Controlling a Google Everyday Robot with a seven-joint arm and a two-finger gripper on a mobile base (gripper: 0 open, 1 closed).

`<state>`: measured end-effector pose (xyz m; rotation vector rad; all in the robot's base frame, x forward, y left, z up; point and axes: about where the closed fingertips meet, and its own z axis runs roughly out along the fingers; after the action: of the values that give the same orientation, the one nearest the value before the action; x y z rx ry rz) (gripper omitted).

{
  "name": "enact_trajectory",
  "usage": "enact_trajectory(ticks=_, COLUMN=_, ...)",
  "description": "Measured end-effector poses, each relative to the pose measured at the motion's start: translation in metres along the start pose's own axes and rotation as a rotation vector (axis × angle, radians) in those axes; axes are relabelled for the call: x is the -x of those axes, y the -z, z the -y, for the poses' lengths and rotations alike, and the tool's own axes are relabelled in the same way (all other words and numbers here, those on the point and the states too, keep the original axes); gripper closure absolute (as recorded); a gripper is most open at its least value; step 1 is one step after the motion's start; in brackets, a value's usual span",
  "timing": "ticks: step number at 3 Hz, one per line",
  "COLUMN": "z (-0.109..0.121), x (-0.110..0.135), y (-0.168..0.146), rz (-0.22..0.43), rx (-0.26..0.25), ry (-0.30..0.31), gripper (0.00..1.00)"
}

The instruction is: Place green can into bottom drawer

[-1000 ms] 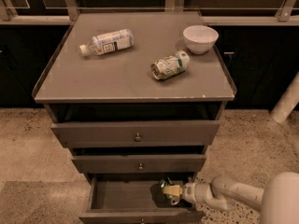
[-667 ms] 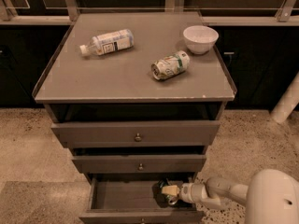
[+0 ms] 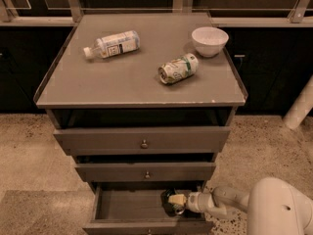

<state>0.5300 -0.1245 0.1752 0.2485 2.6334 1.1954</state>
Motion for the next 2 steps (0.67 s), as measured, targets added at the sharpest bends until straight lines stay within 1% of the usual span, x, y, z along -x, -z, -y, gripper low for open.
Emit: enact_trajectory(ticks=2, z=0.0000, x=0.0000, y=0.0000, rz=0.000, rx=0.000, ry=0.000, gripper=0.35)
